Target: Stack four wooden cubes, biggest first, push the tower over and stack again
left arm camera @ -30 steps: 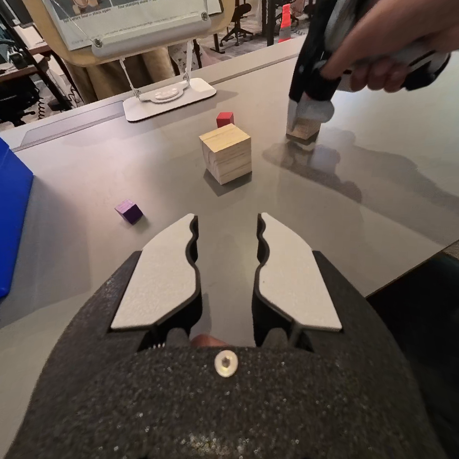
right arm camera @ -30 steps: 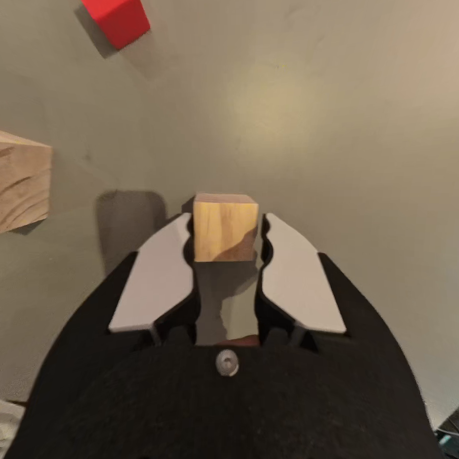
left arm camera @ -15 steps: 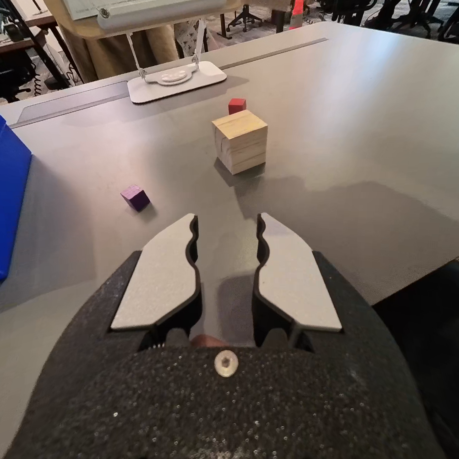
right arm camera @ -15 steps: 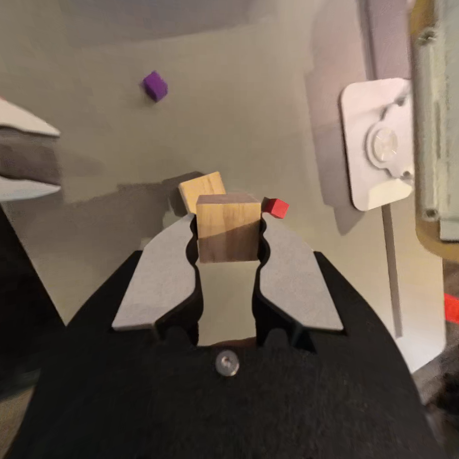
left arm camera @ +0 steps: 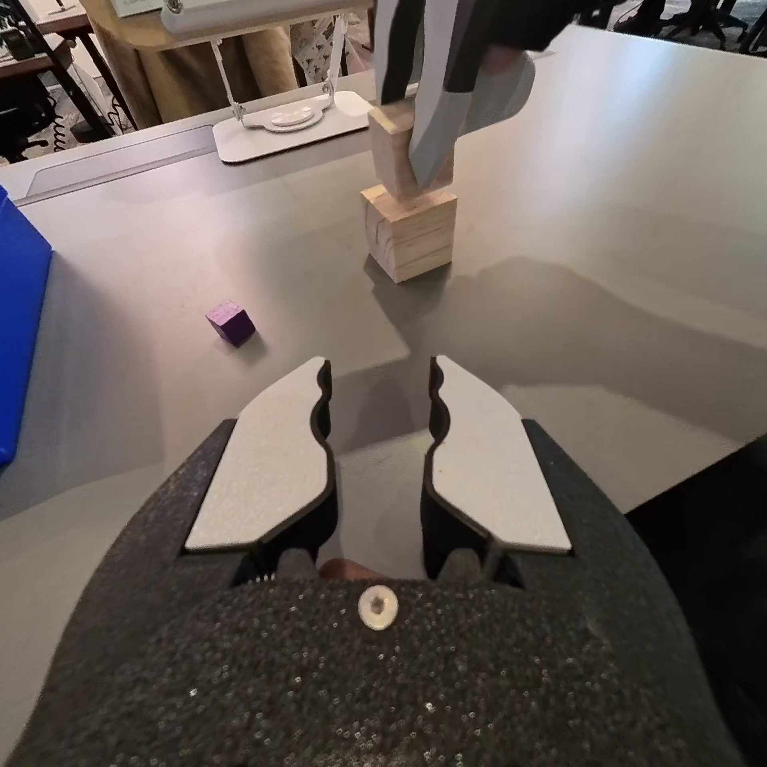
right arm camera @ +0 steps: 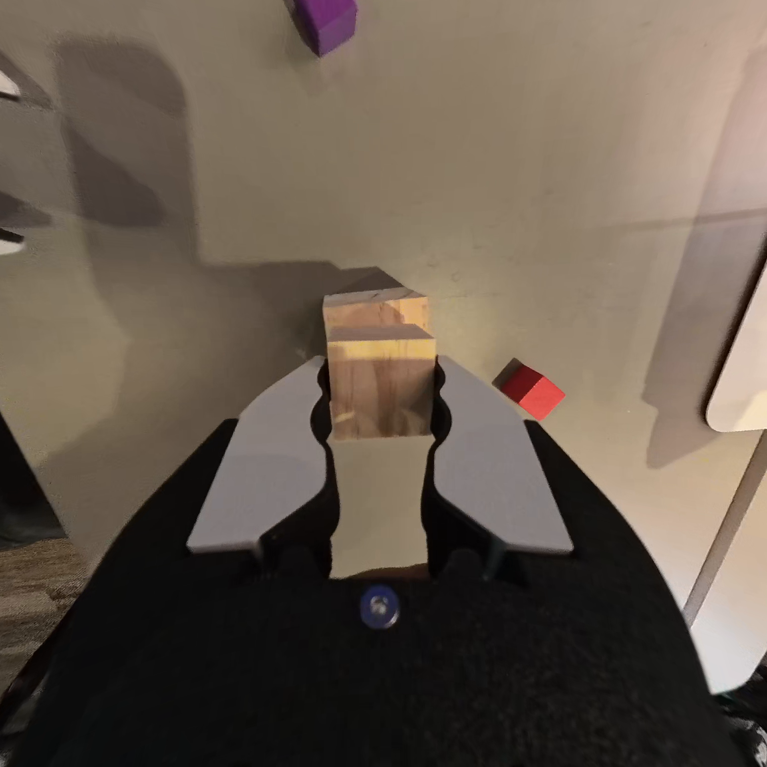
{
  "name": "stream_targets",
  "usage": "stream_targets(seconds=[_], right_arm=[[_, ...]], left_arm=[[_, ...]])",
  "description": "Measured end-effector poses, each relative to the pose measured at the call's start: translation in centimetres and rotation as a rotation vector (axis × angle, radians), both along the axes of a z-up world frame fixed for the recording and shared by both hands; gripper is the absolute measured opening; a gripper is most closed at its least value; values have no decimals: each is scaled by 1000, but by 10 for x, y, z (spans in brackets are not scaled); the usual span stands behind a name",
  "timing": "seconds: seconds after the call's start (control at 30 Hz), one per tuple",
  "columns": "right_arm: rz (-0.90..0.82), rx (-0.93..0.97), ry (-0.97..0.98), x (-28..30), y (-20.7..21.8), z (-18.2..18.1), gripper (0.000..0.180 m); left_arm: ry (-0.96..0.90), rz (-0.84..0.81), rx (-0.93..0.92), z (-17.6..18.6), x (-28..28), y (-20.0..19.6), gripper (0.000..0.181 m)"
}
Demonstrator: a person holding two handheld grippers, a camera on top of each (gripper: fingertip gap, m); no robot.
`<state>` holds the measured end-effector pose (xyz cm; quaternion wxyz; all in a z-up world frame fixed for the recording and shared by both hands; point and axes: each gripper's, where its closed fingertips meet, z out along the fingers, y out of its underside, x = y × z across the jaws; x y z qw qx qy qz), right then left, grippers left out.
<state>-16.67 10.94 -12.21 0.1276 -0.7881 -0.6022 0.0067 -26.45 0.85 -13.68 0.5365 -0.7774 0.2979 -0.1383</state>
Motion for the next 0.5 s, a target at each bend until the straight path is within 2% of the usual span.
stream_targets(seconds=[0.03,0.27,0.33,0.4,0.5], right_arm=[[2,-11,11,0,-1,-1,45],[1,-33,21,-2,0,-8,45],[-14,31,18,1,10,-1,55],[-13,59,54,1,12,19,64],[-79,179,196,0,32,74,58]], left_arm=[[-2,-1,-3,0,0,0,45],[-3,-6,-4,0,0,1,44],[-5,-9,-3,1,1,1,44],[-7,-12,-3,1,2,0,44],[-12,-17,-9,1,2,-1,45]])
